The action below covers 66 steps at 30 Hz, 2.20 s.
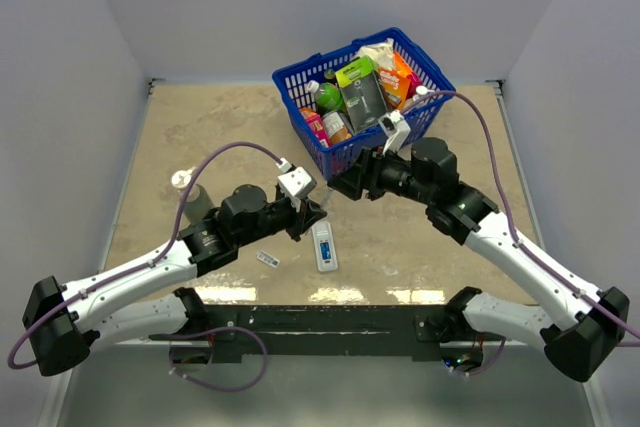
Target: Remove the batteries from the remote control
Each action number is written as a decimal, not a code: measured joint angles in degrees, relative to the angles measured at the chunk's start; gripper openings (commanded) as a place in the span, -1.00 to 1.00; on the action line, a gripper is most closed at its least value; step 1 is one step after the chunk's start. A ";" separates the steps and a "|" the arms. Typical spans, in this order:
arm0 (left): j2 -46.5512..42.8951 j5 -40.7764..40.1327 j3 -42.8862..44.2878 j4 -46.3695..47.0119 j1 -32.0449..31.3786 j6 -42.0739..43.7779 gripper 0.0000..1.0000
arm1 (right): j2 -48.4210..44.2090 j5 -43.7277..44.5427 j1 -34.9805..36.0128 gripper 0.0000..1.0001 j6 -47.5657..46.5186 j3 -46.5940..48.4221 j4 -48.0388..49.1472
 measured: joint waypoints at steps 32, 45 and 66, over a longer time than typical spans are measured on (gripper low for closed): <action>0.57 -0.72 0.00 -3.04 -0.04 0.35 -0.20 | 4.26 -3.61 3.06 -1.00 1.14 -3.37 2.45; -0.98 -4.31 0.70 -5.77 1.90 -4.74 0.62 | -10.34 6.29 3.37 -1.00 -4.66 -18.16 5.60; 6.34 7.23 0.92 -9.38 14.05 -16.37 0.85 | -19.30 -2.10 3.72 -1.00 -21.18 -36.59 28.87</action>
